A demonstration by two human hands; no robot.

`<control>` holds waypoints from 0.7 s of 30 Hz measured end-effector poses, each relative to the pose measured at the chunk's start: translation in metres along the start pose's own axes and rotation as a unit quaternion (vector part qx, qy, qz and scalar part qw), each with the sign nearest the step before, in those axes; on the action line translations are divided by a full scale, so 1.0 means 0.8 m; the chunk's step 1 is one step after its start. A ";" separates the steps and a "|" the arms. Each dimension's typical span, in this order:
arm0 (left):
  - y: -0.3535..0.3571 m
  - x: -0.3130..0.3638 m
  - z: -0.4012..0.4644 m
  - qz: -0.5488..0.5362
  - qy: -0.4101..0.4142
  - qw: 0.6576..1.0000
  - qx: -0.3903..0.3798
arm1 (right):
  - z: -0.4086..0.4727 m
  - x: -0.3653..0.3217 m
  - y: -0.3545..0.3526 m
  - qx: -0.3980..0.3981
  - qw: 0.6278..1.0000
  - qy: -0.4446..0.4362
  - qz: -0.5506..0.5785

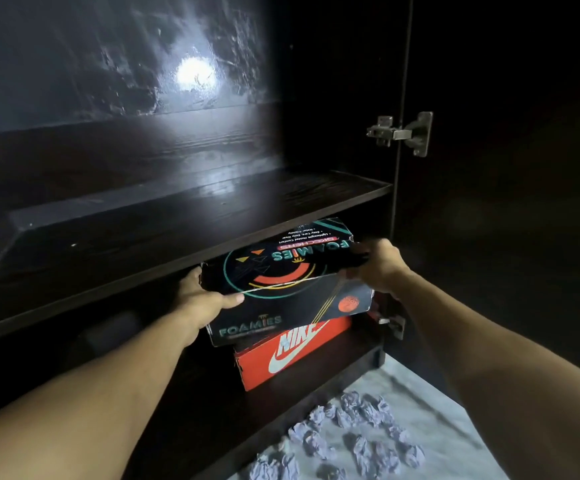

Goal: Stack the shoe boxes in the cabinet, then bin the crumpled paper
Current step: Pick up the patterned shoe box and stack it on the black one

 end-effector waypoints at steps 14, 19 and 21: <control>0.021 -0.015 0.038 -0.192 0.027 0.977 0.089 | 0.086 0.019 0.034 0.137 0.972 0.095 0.164; 0.019 -0.025 0.049 -0.179 0.037 0.979 0.087 | 0.107 0.016 0.053 0.058 0.983 0.050 0.164; 0.020 -0.031 0.049 -0.173 0.039 0.979 0.095 | 0.110 0.013 0.064 0.017 0.986 0.038 0.164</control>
Point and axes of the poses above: each hand's wrist, its own z-axis towards the middle knuckle, its own y-axis out of the palm, x = y × z, the point moved 6 cm from there along z, towards the middle knuckle, and after that the axes turned 14 degrees about -z, right-handed, at the moved point
